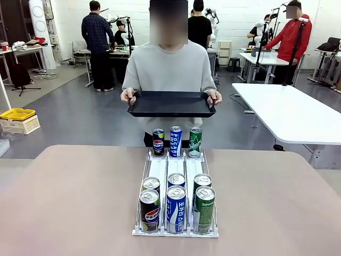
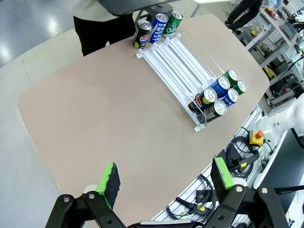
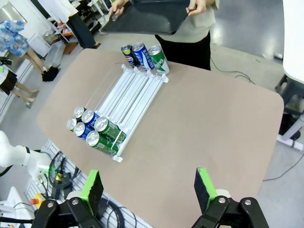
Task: Retrieve and hand over the desired beverage to the person.
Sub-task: Pick up a can of the same type that the person held from the Automatic Can Dispenser.
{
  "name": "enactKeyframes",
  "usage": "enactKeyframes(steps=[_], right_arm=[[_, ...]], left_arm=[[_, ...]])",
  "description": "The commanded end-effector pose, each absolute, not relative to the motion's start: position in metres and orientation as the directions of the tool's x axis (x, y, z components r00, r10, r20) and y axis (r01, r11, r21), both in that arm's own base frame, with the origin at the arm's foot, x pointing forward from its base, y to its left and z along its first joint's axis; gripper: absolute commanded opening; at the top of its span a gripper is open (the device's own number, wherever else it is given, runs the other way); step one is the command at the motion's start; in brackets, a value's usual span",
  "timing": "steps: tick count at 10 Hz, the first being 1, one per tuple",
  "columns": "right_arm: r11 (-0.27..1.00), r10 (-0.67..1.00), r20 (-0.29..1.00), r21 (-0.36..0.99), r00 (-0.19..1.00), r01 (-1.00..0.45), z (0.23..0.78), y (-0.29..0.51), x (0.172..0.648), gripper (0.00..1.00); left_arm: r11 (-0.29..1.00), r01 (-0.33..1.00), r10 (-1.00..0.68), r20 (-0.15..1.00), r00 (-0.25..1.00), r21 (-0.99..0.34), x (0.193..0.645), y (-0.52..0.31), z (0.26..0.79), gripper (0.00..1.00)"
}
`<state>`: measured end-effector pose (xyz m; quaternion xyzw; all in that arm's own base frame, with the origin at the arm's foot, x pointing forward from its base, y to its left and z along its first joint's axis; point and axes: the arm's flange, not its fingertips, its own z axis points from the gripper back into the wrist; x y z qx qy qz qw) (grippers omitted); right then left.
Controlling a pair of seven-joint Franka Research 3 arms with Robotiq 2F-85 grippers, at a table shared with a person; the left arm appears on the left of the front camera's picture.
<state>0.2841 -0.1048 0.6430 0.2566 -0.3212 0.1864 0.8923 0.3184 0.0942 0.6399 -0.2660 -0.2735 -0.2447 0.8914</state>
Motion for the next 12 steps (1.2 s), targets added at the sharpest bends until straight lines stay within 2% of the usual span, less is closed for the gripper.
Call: enactKeyframes(steps=[1,12], right_arm=[[0.783,0.173,0.677,0.347,0.716,-0.517,0.6429,-0.1037,0.2854,1.00],[0.783,0.173,0.677,0.347,0.716,-0.517,0.6429,-0.1037,0.2854,1.00]], left_arm=[[0.729,0.593,-0.299,0.620,0.725,-0.342,0.3179,0.0970,0.6408,1.00],[0.729,0.593,-0.299,0.620,0.725,-0.342,0.3179,0.0970,0.6408,1.00]])
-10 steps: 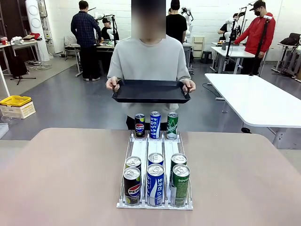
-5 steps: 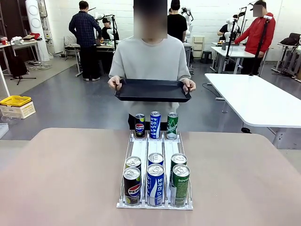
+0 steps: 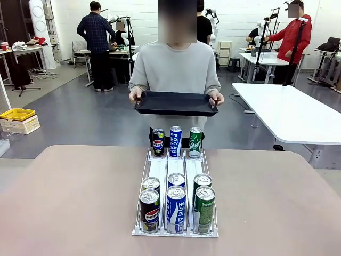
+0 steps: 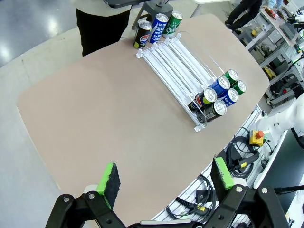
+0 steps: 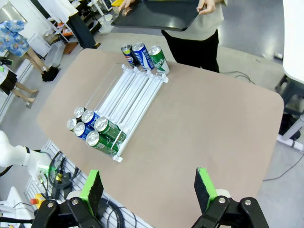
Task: Retrieve and hand over the desired beverage to the person.
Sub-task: Pick up a can of the same type that the person held from the Automatic Can Dispenser.
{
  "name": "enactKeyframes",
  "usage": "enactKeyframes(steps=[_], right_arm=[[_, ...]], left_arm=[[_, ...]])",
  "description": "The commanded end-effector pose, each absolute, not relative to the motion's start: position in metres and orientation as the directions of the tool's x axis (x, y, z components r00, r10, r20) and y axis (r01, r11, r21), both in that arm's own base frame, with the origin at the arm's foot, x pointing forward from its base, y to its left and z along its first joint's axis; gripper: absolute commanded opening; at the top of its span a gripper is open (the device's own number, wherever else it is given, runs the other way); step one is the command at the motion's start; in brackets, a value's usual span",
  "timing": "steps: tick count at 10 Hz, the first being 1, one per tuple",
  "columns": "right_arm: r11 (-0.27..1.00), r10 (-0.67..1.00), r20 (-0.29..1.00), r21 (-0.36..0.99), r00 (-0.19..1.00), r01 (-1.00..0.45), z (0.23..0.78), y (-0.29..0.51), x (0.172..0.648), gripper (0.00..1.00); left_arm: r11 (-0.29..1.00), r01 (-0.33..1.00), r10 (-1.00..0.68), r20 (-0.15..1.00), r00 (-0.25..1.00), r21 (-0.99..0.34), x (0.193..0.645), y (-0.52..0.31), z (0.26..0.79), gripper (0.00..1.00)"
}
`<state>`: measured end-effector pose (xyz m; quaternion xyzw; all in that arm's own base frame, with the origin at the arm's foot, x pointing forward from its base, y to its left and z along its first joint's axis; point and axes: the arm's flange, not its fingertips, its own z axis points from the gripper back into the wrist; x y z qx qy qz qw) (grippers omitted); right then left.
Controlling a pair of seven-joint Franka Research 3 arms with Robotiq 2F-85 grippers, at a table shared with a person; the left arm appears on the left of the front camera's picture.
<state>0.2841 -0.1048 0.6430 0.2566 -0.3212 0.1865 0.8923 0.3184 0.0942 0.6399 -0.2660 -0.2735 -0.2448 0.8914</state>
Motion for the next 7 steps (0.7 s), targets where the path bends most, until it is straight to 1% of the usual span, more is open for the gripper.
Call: enactKeyframes(steps=[1,7], right_arm=[[0.783,0.173,0.677,0.347,0.716,-0.517,0.6429,-0.1037,0.2854,1.00],[0.783,0.173,0.677,0.347,0.716,-0.517,0.6429,-0.1037,0.2854,1.00]], left_arm=[[0.729,0.593,-0.299,0.620,0.725,-0.342,0.3179,0.0970,0.6408,1.00],[0.729,0.593,-0.299,0.620,0.725,-0.342,0.3179,0.0970,0.6408,1.00]])
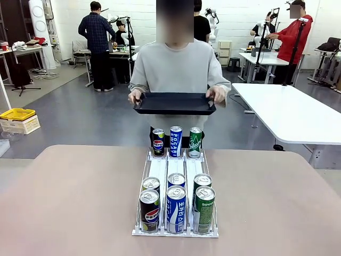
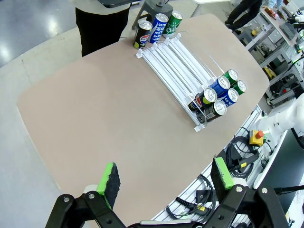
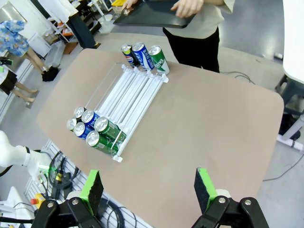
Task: Retrieve and hand over the desired beverage to the person.
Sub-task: Pick up a can of the same type that the person held from the Automatic Can Dispenser.
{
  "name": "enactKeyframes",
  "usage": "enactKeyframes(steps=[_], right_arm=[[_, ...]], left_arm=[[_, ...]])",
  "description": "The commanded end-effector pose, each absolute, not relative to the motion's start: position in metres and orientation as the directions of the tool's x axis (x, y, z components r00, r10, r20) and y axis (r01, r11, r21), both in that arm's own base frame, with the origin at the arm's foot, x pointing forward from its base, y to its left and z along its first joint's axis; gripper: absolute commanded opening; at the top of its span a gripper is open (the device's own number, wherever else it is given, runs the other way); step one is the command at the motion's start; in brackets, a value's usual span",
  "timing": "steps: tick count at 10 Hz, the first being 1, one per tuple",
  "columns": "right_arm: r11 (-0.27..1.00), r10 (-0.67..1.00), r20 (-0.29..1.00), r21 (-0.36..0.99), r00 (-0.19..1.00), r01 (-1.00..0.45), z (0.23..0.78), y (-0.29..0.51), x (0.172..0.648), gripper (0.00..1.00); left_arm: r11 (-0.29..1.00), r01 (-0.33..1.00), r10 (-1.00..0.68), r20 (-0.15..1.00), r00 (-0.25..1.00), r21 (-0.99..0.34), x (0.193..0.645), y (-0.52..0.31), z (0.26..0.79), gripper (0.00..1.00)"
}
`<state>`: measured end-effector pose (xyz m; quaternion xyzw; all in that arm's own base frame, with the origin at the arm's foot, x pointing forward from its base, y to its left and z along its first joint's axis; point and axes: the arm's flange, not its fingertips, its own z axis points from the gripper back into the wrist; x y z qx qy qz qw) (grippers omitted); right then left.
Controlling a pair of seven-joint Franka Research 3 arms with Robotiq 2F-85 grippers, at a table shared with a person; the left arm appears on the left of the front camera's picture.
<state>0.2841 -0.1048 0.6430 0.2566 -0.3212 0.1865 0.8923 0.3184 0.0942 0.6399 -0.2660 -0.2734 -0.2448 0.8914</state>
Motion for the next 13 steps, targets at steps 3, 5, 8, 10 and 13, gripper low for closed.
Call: enactKeyframes(steps=[3,5,8,10,13], right_arm=[[0.783,0.173,0.677,0.347,0.716,-0.517,0.6429,-0.1037,0.2854,1.00],[0.783,0.173,0.677,0.347,0.716,-0.517,0.6429,-0.1037,0.2854,1.00],[0.783,0.173,0.677,0.347,0.716,-0.517,0.6429,-0.1037,0.2854,1.00],[0.783,0.173,0.677,0.347,0.716,-0.517,0.6429,-0.1037,0.2854,1.00],[0.783,0.173,0.677,0.347,0.716,-0.517,0.6429,-0.1037,0.2854,1.00]], left_arm=[[0.729,0.593,-0.299,0.620,0.725,-0.342,0.3179,0.0970,0.6408,1.00],[0.729,0.593,-0.299,0.620,0.725,-0.342,0.3179,0.0970,0.6408,1.00],[0.729,0.593,-0.299,0.620,0.725,-0.342,0.3179,0.0970,0.6408,1.00],[0.729,0.593,-0.299,0.620,0.725,-0.342,0.3179,0.0970,0.6408,1.00],[0.729,0.593,-0.299,0.620,0.725,-0.342,0.3179,0.0970,0.6408,1.00]])
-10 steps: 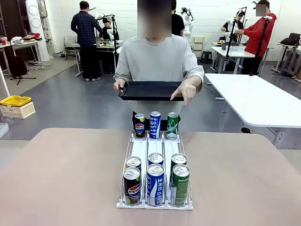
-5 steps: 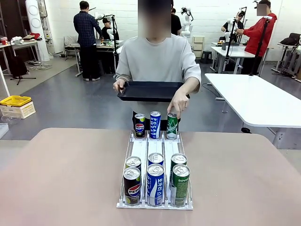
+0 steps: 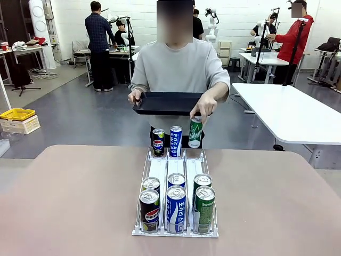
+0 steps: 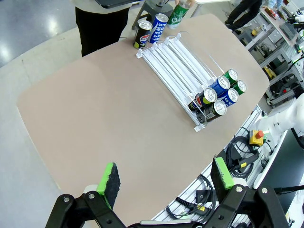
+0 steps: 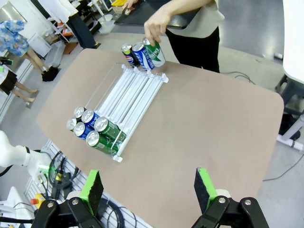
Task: Retrieve and hand over the desired beverage to the person.
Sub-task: Pick up a can of the same type that the person held from the Automatic Can Dispenser.
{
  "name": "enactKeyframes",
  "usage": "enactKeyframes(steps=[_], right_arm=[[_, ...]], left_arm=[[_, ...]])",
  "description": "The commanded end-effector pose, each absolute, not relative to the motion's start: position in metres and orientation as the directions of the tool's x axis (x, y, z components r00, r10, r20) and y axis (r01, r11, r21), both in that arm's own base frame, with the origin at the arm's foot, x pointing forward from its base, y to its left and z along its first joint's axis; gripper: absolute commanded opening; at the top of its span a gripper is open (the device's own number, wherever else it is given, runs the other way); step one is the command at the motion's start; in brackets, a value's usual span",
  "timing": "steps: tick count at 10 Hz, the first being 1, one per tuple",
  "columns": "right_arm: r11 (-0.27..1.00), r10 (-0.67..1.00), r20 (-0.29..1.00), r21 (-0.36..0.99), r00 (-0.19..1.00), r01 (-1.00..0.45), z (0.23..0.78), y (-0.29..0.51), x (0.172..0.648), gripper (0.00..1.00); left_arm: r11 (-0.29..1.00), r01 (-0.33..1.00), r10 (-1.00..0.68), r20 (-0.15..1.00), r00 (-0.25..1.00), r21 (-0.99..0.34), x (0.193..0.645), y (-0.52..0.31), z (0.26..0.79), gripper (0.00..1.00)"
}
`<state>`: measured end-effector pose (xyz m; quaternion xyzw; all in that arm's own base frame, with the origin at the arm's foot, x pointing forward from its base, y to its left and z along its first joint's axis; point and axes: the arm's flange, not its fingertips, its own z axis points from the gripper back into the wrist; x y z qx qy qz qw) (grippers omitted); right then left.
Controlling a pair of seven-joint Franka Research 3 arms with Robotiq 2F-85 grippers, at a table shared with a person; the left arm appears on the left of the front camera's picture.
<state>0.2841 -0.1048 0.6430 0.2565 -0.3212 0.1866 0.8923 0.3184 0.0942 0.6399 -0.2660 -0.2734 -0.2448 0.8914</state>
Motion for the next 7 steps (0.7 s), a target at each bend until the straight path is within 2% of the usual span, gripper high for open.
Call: enactKeyframes(steps=[1,7], right_arm=[[0.783,0.173,0.677,0.347,0.716,-0.517,0.6429,-0.1037,0.2854,1.00],[0.783,0.173,0.677,0.347,0.716,-0.517,0.6429,-0.1037,0.2854,1.00]], left_arm=[[0.729,0.593,-0.299,0.620,0.725,-0.342,0.3179,0.0970,0.6408,1.00],[0.729,0.593,-0.299,0.620,0.725,-0.342,0.3179,0.0970,0.6408,1.00]])
